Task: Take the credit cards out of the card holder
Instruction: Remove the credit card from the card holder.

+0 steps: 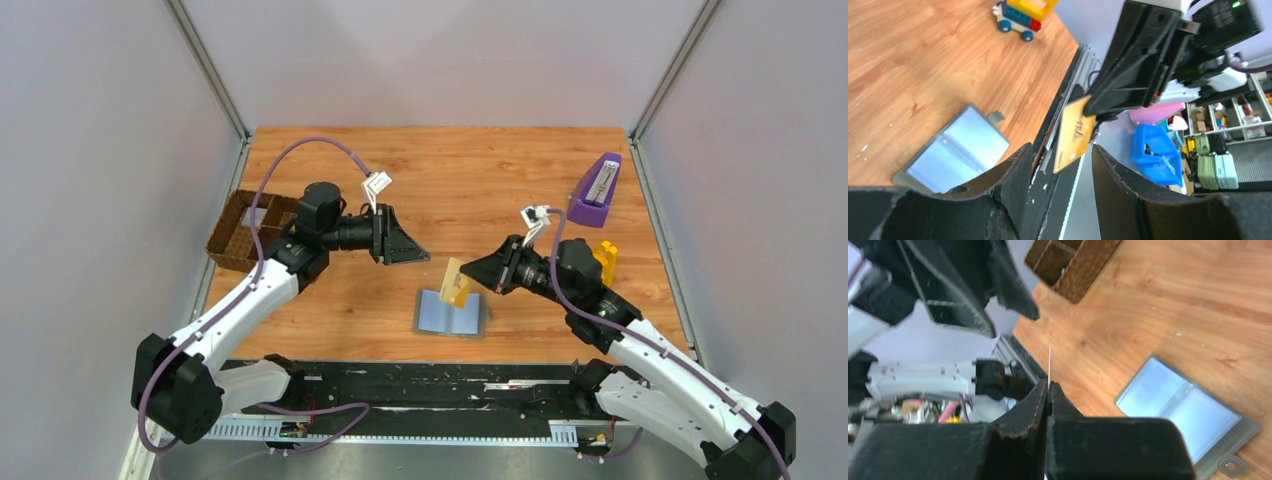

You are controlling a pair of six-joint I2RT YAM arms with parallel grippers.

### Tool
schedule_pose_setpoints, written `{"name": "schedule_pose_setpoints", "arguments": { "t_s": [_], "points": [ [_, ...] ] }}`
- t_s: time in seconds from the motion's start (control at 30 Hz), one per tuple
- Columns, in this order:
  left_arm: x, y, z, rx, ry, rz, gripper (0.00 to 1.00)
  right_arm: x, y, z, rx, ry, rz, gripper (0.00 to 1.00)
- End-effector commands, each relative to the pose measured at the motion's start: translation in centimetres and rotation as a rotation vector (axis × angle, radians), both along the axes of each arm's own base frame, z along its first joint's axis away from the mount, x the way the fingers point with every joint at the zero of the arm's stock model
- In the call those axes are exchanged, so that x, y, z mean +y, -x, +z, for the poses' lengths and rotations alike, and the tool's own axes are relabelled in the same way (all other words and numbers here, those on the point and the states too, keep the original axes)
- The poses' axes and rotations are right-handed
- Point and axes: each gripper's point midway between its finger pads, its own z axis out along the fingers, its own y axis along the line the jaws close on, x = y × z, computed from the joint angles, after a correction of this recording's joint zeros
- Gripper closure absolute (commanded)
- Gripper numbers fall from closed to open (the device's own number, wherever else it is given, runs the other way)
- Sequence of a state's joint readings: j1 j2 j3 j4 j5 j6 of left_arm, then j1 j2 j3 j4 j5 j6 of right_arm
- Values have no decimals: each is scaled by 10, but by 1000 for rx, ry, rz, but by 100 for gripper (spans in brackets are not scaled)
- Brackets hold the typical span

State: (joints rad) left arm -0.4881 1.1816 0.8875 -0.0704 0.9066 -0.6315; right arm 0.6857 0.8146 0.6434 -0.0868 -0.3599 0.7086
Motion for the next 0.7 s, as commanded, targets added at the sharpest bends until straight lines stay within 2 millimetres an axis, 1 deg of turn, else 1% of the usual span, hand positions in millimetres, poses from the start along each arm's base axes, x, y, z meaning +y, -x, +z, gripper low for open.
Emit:
{"name": "schedule_pose_setpoints", "arguments": {
  "t_s": [0.0, 0.07, 0.17, 0.23, 0.27, 0.3, 0.33, 0.37, 0.4, 0.43, 0.47, 0.5, 0.57, 0.67],
  "points": [
    [-3, -11, 37, -47, 161, 113, 44, -20, -31, 38, -23, -241, -266, 100],
    [-3, -13, 38, -18, 220, 151, 44, -28, -36, 42, -24, -297, -324, 100],
    [-1, -17, 36, 19, 293, 208, 44, -39, -44, 39, 5, -346, -411, 100],
    [0, -21, 28, 37, 315, 245, 44, -44, -49, 32, 36, -387, -460, 100],
    [0, -23, 20, 63, 313, 259, 44, -46, -51, 28, 52, -405, -478, 100],
    [-1, -23, 19, 74, 332, 260, 44, -48, -53, 26, 65, -426, -497, 100],
    [-3, -25, 15, 89, 337, 261, 44, -49, -55, 21, 81, -442, -515, 100],
    [-4, -24, 17, 91, 367, 258, 44, -51, -58, 17, 104, -461, -535, 100],
    [-7, -25, 13, 105, 372, 263, 44, -53, -59, 13, 122, -476, -555, 100],
    [-8, -25, 15, 105, 394, 263, 44, -55, -61, 10, 132, -491, -571, 100],
    [-12, -26, 11, 115, 397, 270, 44, -57, -63, 11, 128, -512, -580, 100],
    [-13, -26, 12, 112, 410, 271, 44, -57, -63, 9, 127, -521, -584, 100],
    [-19, -28, 4, 137, 411, 276, 43, -57, -66, 4, 143, -523, -597, 100],
    [-26, -27, 1, 159, 437, 271, 43, -59, -68, -7, 183, -539, -620, 100]
  ]
}}
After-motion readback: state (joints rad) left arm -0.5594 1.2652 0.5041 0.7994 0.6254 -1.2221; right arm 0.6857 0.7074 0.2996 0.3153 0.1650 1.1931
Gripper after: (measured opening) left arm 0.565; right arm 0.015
